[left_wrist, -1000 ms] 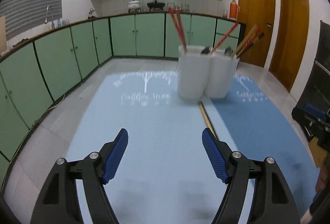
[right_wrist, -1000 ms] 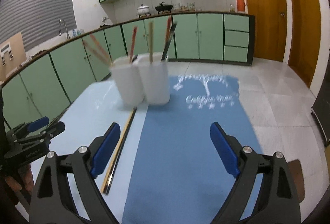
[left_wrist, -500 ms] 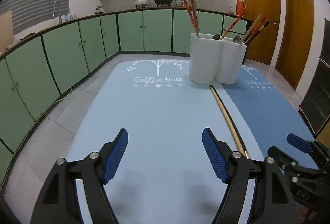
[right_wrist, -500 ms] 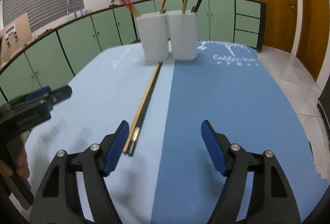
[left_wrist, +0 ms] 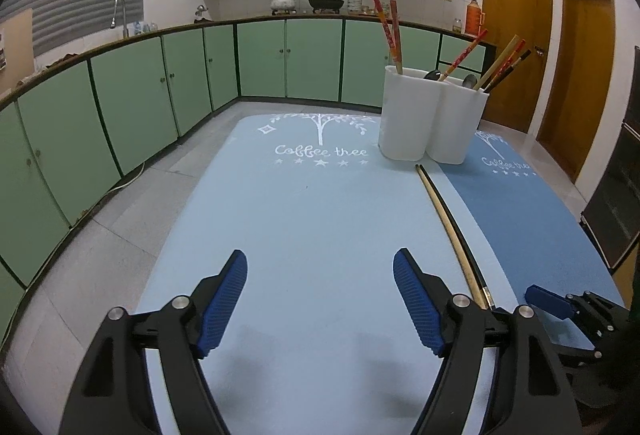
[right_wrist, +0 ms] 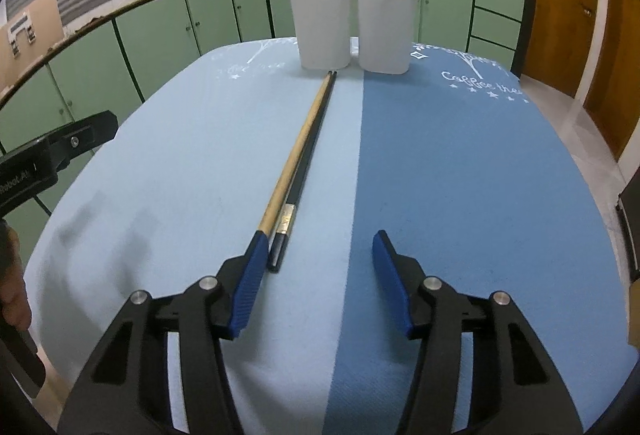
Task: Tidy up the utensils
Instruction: 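Grasp the black chopstick with the right tool while the left tool grasps the wooden chopstick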
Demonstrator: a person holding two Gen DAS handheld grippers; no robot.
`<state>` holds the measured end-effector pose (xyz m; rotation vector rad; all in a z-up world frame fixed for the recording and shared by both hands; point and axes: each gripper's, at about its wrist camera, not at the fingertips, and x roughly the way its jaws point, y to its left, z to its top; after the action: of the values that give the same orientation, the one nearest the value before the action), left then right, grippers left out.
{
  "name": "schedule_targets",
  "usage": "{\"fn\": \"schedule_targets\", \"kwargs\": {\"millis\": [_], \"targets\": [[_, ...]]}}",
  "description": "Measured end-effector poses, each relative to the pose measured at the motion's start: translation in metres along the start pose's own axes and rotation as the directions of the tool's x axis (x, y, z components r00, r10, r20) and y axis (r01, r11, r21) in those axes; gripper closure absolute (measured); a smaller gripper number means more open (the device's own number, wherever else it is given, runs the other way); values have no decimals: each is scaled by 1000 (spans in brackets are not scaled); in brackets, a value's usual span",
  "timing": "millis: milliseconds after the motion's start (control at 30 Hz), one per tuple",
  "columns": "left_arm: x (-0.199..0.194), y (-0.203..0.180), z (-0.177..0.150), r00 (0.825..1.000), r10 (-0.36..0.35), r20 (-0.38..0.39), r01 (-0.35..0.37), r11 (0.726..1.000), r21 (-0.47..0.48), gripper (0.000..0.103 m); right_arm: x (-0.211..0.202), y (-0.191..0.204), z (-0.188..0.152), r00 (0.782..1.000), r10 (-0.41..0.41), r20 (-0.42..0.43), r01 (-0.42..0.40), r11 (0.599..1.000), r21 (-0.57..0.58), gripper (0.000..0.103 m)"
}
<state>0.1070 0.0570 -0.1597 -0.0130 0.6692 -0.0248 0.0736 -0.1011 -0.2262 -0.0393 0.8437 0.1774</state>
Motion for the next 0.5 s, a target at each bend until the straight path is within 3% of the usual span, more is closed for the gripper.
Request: {"fn": "schedule_targets", "kwargs": {"millis": [167,500], "targets": [[1,0,0,1000,-5,-4,5,1000,-8,28,0,-6,0,999,-41,2,41,999,1,55],[2,-3,-3,1000,-13,-12,13,1000,-11,28,-8,-15,-5,999,32,20,-33,998,48,56]]}}
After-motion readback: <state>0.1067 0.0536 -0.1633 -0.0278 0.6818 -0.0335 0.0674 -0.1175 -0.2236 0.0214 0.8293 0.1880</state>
